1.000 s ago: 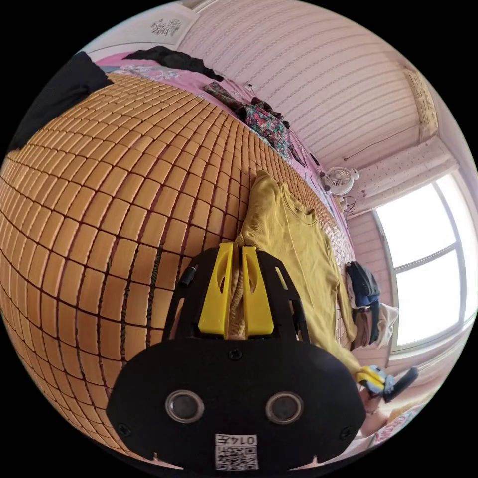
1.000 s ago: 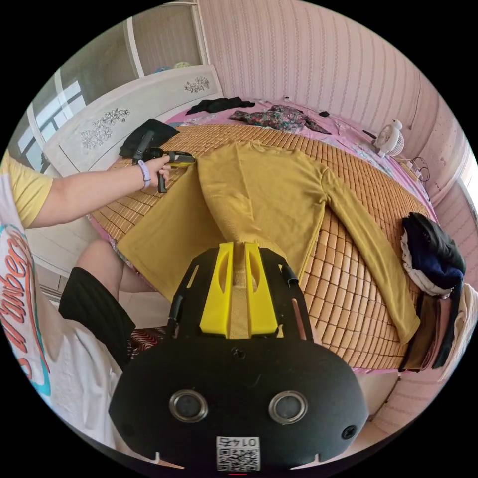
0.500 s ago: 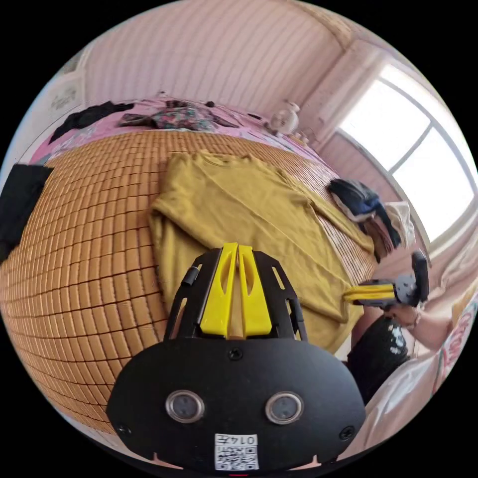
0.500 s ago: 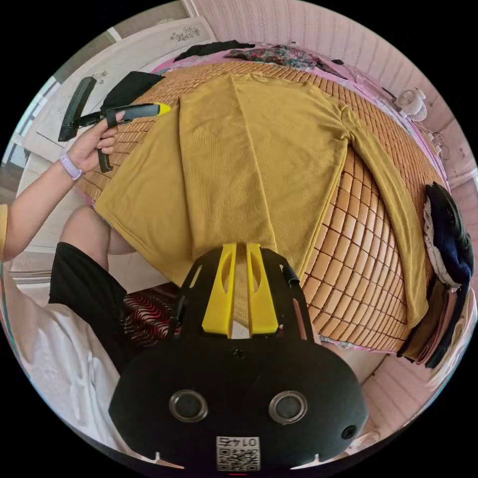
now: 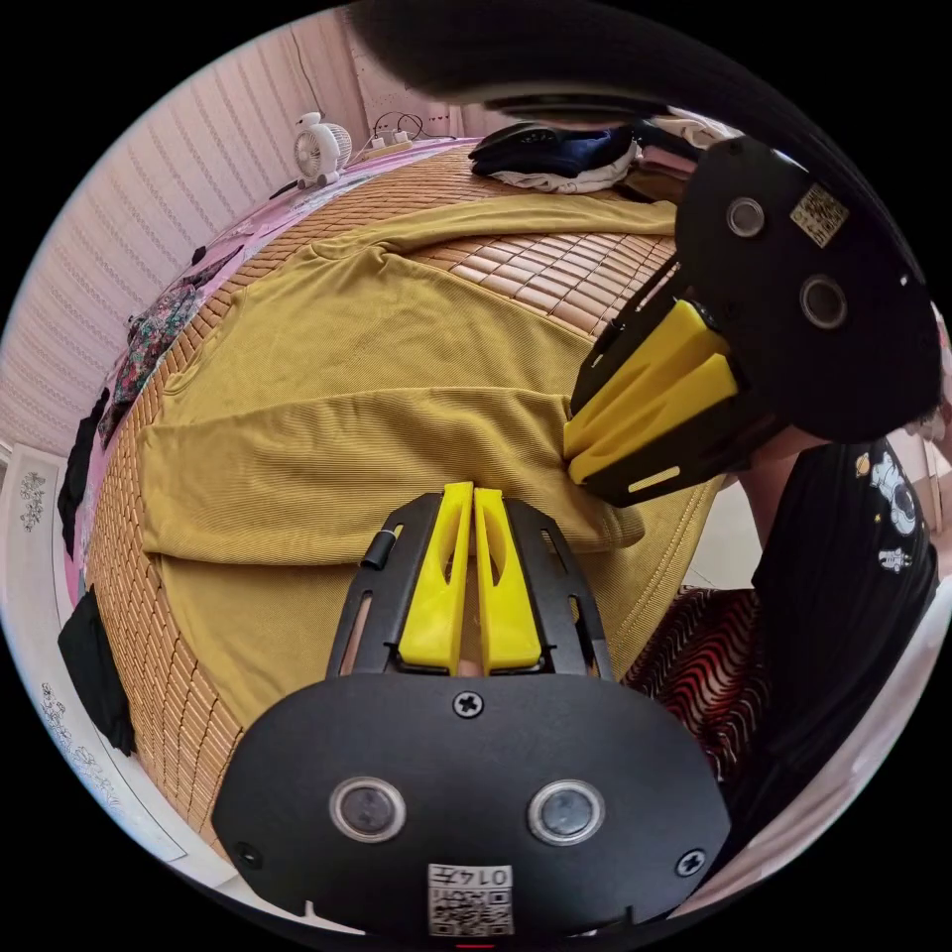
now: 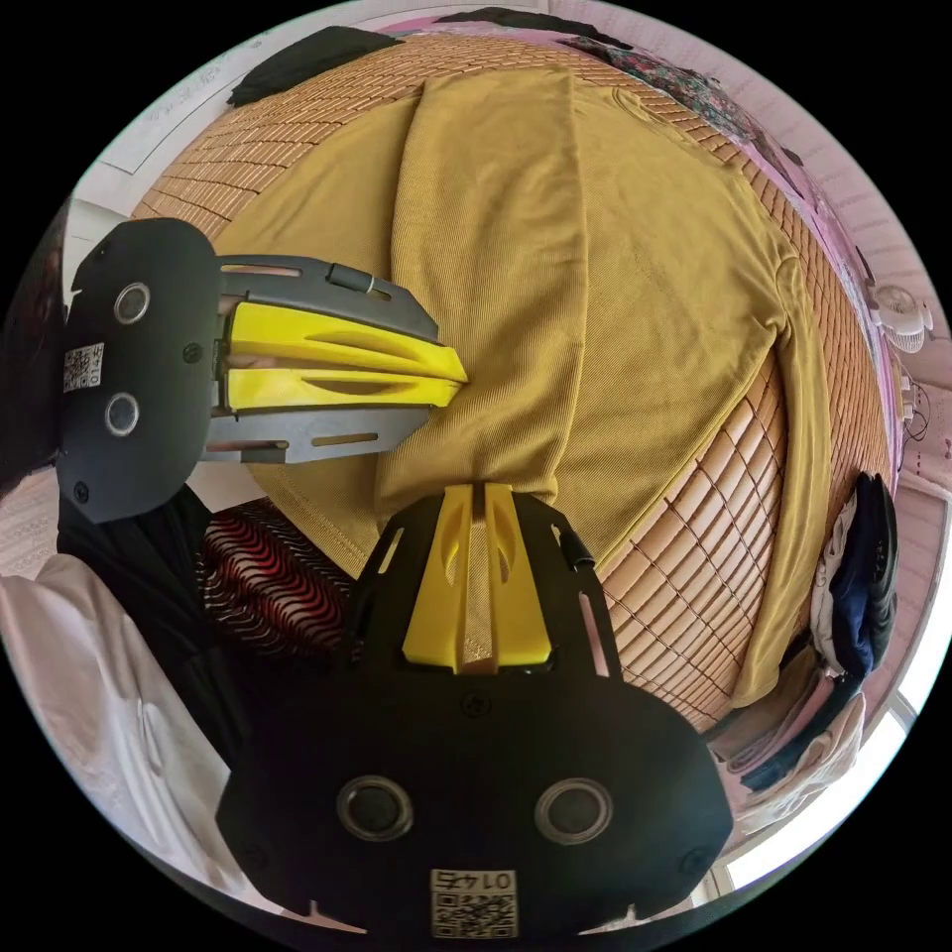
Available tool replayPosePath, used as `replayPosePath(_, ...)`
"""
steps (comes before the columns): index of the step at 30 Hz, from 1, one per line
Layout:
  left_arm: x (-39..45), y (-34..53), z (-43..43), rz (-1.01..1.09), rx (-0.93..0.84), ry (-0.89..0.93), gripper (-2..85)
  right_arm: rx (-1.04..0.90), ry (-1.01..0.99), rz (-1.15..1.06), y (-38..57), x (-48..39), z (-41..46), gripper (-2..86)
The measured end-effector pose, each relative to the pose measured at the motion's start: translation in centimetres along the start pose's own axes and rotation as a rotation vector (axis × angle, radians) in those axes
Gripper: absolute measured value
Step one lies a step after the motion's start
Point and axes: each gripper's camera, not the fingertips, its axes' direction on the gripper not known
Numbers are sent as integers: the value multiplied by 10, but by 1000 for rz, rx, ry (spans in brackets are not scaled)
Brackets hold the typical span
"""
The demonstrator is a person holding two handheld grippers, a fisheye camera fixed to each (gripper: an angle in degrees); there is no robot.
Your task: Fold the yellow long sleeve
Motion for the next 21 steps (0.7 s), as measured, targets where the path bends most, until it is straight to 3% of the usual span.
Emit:
replayPosePath(3, 2, -4, 12, -42, -28, 27, -7, 100, -106, 102, 20, 19, -1, 5)
replayPosePath(7, 26, -13, 23, 0, -90, -78, -7, 205, -141, 193, 50, 26, -4, 7)
replayPosePath(11, 31, -5, 13, -99, -19, 90, -7, 316, -164, 300, 91, 31, -10, 8)
replayPosePath(13, 38, -1, 18, -111, -44, 86, -7, 433, -166, 385, 115, 40, -16, 30)
replayPosePath(18, 67, 9, 44, 50, -103, 36, -7, 761, -32, 770, 198, 85, -17, 96)
replayPosePath(21, 67, 1, 55, 94, -152, 55, -7, 829, 20, 978, 234, 122, -9, 122)
